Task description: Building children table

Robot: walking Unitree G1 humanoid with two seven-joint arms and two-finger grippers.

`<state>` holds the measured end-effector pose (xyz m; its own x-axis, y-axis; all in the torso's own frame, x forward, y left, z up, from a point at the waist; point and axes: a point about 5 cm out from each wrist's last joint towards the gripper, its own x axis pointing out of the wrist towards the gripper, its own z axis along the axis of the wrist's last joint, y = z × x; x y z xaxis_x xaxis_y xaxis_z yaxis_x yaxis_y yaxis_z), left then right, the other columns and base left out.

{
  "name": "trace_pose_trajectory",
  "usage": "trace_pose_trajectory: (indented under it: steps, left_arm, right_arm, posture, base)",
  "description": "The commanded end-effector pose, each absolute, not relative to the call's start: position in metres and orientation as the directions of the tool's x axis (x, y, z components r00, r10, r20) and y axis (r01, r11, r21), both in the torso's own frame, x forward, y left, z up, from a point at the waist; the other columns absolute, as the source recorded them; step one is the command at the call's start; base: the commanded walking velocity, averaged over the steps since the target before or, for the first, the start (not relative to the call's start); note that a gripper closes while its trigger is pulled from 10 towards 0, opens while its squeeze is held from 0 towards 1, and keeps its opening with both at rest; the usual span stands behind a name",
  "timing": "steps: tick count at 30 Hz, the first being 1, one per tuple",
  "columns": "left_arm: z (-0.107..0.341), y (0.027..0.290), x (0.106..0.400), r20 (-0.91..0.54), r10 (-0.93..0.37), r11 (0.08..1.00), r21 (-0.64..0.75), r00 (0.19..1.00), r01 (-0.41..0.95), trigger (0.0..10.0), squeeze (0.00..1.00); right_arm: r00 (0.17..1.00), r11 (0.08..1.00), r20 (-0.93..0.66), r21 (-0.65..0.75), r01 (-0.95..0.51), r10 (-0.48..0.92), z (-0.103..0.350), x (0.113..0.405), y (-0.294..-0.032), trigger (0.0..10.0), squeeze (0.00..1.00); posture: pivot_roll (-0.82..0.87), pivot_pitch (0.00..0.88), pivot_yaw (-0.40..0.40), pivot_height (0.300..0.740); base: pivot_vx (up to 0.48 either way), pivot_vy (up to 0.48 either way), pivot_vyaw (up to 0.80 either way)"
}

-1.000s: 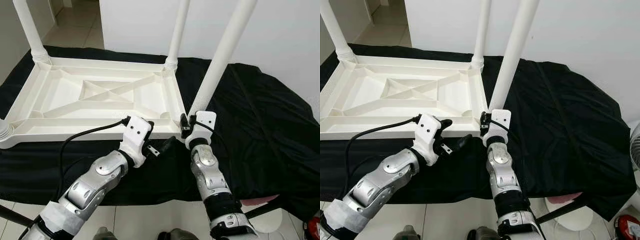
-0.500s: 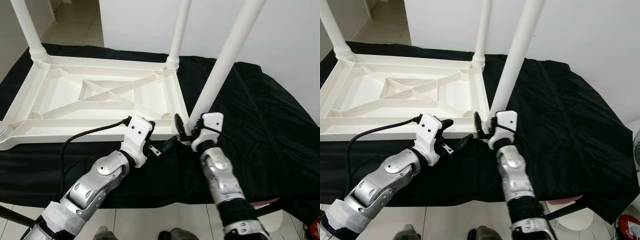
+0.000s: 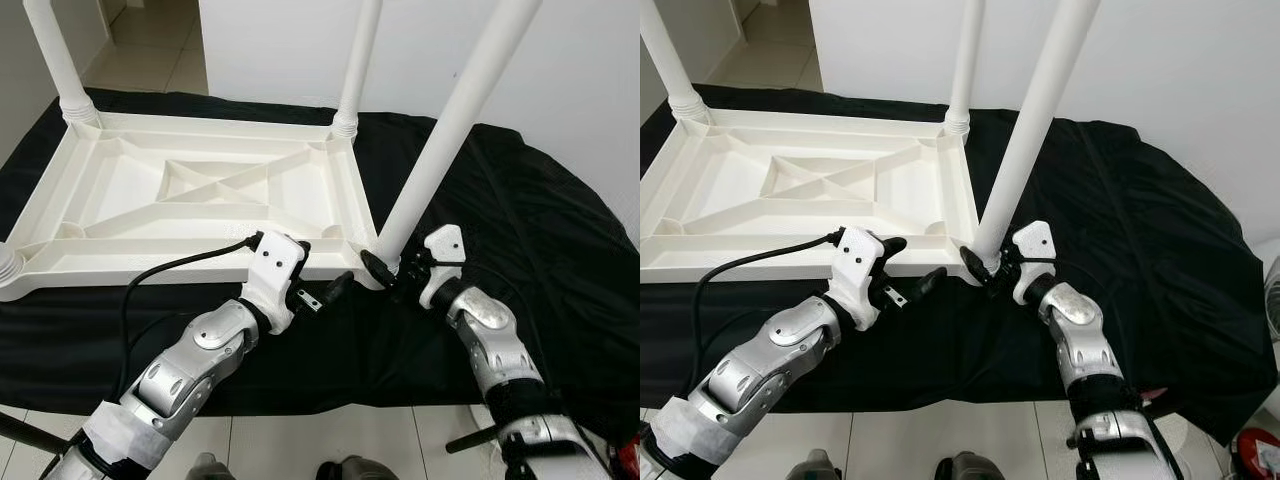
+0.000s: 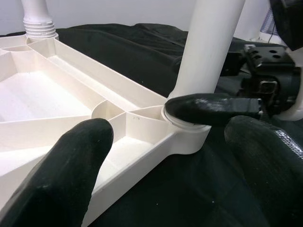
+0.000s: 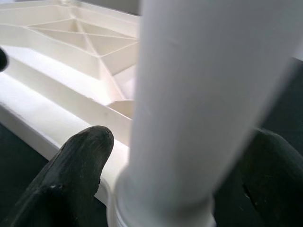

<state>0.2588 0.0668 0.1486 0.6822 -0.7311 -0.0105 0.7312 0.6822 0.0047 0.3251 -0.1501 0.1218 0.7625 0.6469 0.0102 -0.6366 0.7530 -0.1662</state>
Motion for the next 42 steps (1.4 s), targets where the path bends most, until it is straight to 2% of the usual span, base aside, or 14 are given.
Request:
trace_pose_trajectory:
  steps: [1,2,3,5,6,7,8,14,20,21,34,35,36,42]
  left_arm:
    - [0.149,0.06,0.252,-0.016,-0.864,0.502,0.014,0.502,0.865,10.0,0.0]
    - [0.15,0.06,0.253,-0.014,-0.863,0.505,0.014,0.505,0.863,10.0,0.0]
    - [0.15,0.06,0.253,-0.013,-0.862,0.507,0.015,0.507,0.862,10.0,0.0]
    - [0.15,0.06,0.253,-0.012,-0.861,0.508,0.016,0.508,0.861,10.0,0.0]
    - [0.15,0.06,0.253,-0.011,-0.861,0.509,0.016,0.509,0.861,10.0,0.0]
    - [0.151,0.06,0.253,-0.011,-0.86,0.51,0.016,0.51,0.86,10.0,0.0]
    - [0.15,0.06,0.253,-0.01,-0.86,0.51,0.016,0.51,0.86,10.0,0.0]
    - [0.15,0.06,0.251,-0.01,-0.86,0.509,0.015,0.51,0.86,10.0,0.0]
    - [0.149,0.059,0.25,-0.013,-0.862,0.506,0.009,0.506,0.863,10.0,0.0]
    - [0.148,0.058,0.25,-0.014,-0.864,0.504,0.008,0.504,0.864,10.0,0.0]
    - [0.146,0.056,0.245,-0.021,-0.874,0.486,-0.003,0.486,0.874,10.0,0.0]
    - [0.146,0.056,0.245,-0.021,-0.874,0.486,-0.003,0.485,0.874,10.0,0.0]
    - [0.145,0.056,0.245,-0.022,-0.874,0.486,-0.003,0.486,0.874,10.0,0.0]
    - [0.145,0.057,0.245,-0.024,-0.874,0.486,-0.002,0.486,0.874,10.0,0.0]
  right_arm:
    - [0.748,0.737,-0.004,-0.166,-0.655,0.664,0.119,0.326,-0.151,10.0,0.0]
    - [0.732,0.72,-0.014,-0.165,-0.674,0.682,0.119,0.328,-0.148,10.0,0.0]
    - [0.72,0.707,-0.025,-0.166,-0.687,0.694,0.118,0.33,-0.145,8.7,0.0]
    - [0.712,0.699,-0.032,-0.167,-0.695,0.701,0.118,0.331,-0.144,8.7,0.0]
    - [0.701,0.687,-0.044,-0.16,-0.709,0.712,0.116,0.333,-0.142,4.6,0.0]
    - [0.694,0.681,-0.051,-0.155,-0.716,0.718,0.115,0.333,-0.142,4.6,0.0]
    - [0.684,0.671,-0.061,-0.148,-0.727,0.727,0.113,0.333,-0.141,0.0,0.0]
    - [0.657,0.651,-0.079,-0.096,-0.753,0.75,0.105,0.329,-0.141,0.0,0.0]
    - [0.702,0.699,-0.066,-0.066,-0.712,0.709,0.098,0.323,-0.149,0.0,0.0]
    - [0.716,0.714,-0.069,-0.061,-0.698,0.695,0.097,0.323,-0.149,10.0,0.0]
    - [0.903,0.903,-0.041,0.023,-0.428,0.429,0.096,0.318,-0.137,10.0,0.0]
    - [0.907,0.907,-0.039,0.036,-0.419,0.42,0.096,0.317,-0.136,10.0,0.81]
    - [0.924,0.924,-0.034,0.039,-0.379,0.381,0.096,0.316,-0.136,10.0,1.0]
    - [0.957,0.954,0.035,0.08,-0.29,0.288,0.107,0.306,-0.122,10.0,1.0]
  posture:
    - [0.05,0.018,-0.079,0.74]
    - [0.05,0.018,-0.079,0.74]
    - [0.06,0.016,-0.08,0.74]
    - [0.06,0.016,-0.08,0.74]
    - [0.06,0.016,-0.08,0.74]
    - [0.06,0.016,-0.08,0.74]
    - [0.07,0.01,-0.082,0.74]
    - [0.07,0.008,-0.089,0.74]
    - [0.06,0.009,-0.09,0.74]
    - [0.06,0.012,-0.09,0.74]
    - [0.05,0.021,-0.093,0.74]
    - [0.05,0.021,-0.093,0.74]
    - [0.05,0.019,-0.095,0.74]
    - [0.06,0.017,-0.094,0.74]
  base:
    - [0.0,0.0,0.0]
    - [0.0,0.0,0.0]
    - [0.0,0.0,0.0]
    - [0.0,0.0,0.0]
    - [0.0,0.0,0.0]
    - [0.0,0.0,0.0]
    - [0.0,0.0,0.0]
    - [0.0,0.0,0.0]
    - [0.0,0.0,0.0]
    - [0.0,0.0,0.0]
    - [0.0,0.0,0.0]
    - [0.0,0.0,0.0]
    - [0.0,0.0,0.0]
    - [0.0,0.0,0.0]
